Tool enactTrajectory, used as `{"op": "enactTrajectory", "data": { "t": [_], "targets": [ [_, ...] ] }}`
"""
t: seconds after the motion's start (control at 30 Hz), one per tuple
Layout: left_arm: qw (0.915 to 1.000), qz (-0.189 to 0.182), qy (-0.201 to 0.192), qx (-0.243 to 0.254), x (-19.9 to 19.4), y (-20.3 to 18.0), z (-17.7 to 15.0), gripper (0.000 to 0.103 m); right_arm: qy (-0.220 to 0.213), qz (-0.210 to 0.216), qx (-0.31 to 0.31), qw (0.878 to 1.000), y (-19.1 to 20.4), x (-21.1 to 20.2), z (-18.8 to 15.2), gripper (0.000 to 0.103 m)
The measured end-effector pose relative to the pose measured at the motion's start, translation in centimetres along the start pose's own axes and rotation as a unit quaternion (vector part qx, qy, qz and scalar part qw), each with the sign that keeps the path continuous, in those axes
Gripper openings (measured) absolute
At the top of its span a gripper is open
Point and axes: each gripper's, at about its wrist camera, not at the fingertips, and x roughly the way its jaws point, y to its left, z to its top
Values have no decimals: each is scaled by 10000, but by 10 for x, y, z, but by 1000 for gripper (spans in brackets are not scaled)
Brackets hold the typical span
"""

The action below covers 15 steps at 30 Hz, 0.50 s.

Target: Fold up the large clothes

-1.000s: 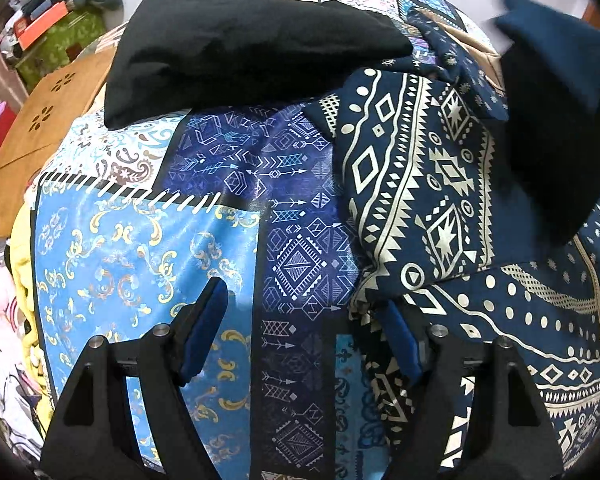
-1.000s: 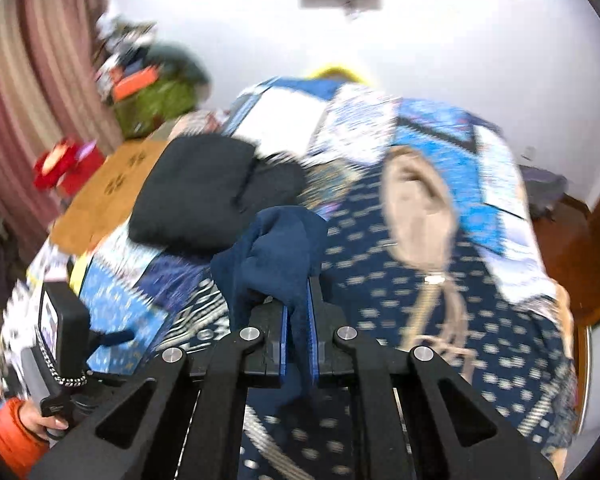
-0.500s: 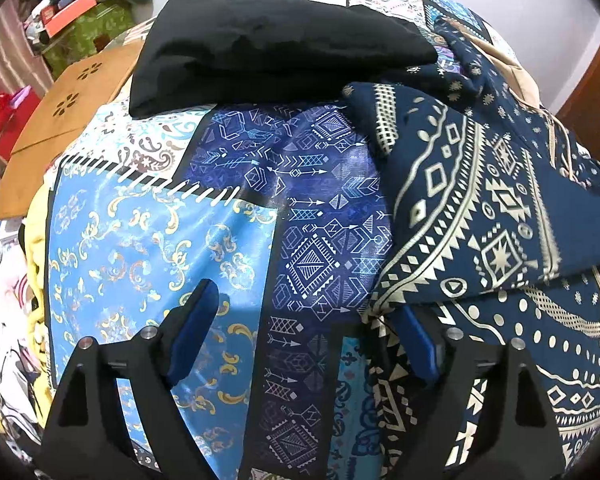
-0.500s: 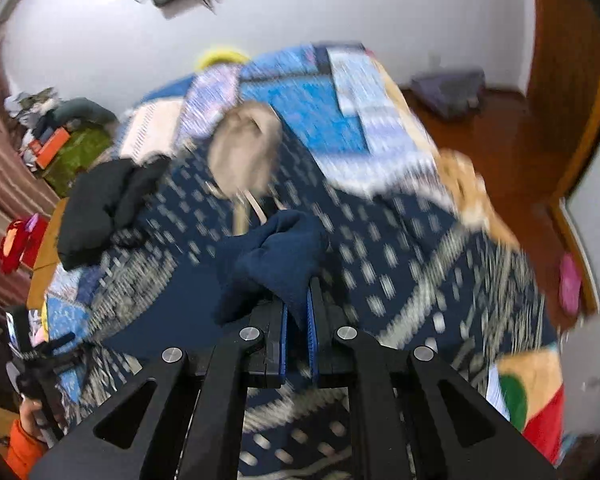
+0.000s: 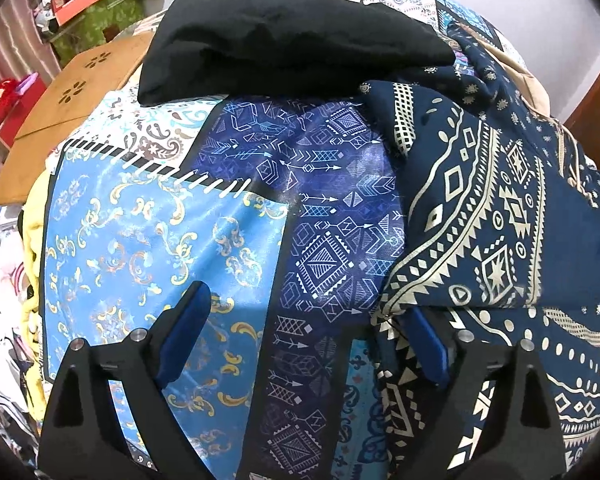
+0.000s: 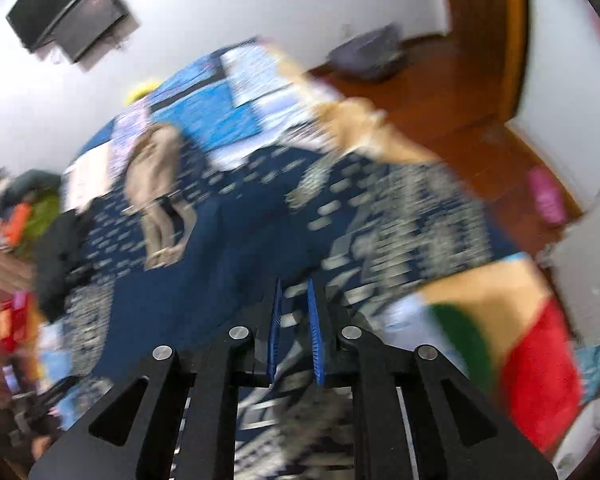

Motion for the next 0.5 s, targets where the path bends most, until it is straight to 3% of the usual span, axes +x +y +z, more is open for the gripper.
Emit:
{"op": "enactTrajectory", "data": {
  "t": [0.17,0.37,0.47,0.5],
  "targets": [
    [10000,-54,79,12,-1,0,2,93,155,-186,-418,9988,-5,-8,-4,15],
    [9975,227,-50,669,-25,-19,0,93,136,10,-413,9991,-11,-21,2,15],
    [9938,218,-277,1054,-49,-31,-2,93,43,-48,-432,9990,-10,-26,9,25],
    [9922,203,-380,1171,-59,-37,-2,93,10,-44,-423,9991,-10,-29,10,34]
  ]
}}
